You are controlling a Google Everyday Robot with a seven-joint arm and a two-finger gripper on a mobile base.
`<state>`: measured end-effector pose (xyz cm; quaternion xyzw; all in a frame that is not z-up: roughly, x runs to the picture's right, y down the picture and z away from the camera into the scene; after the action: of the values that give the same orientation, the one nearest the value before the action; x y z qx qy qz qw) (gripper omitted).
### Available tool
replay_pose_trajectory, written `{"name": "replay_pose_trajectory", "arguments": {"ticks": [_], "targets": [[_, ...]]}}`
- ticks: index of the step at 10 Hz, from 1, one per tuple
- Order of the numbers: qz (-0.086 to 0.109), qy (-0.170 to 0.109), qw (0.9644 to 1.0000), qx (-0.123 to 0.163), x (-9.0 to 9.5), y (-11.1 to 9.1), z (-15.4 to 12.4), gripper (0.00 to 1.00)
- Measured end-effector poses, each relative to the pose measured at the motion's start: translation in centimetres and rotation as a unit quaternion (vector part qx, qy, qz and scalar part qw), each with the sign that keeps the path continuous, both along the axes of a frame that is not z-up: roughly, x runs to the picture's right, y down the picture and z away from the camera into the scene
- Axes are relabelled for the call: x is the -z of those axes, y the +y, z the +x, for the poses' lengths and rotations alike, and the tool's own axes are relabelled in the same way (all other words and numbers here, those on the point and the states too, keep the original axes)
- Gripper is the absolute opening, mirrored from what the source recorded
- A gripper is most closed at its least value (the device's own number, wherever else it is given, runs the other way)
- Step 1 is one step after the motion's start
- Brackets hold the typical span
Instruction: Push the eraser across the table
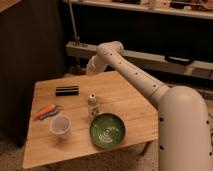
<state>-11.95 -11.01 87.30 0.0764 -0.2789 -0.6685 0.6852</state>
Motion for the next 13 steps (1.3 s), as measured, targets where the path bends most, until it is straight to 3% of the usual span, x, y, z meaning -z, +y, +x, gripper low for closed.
{"name": "replay_pose_trajectory", "arguments": {"ticks": [4, 7, 10, 13], "targets": [[0.012, -0.018, 0.9988, 0.044, -3.3, -0.7, -6.1, 0.0], [0.008, -0.029, 0.9978, 0.059, -4.7, -0.5, -8.3, 0.0], [0.003, -0.043, 0.9961, 0.077, -5.6, 0.2, -11.0, 0.0], [-0.01, -0.046, 0.9939, 0.1, -8.2, 2.0, -13.8, 0.0]]}}
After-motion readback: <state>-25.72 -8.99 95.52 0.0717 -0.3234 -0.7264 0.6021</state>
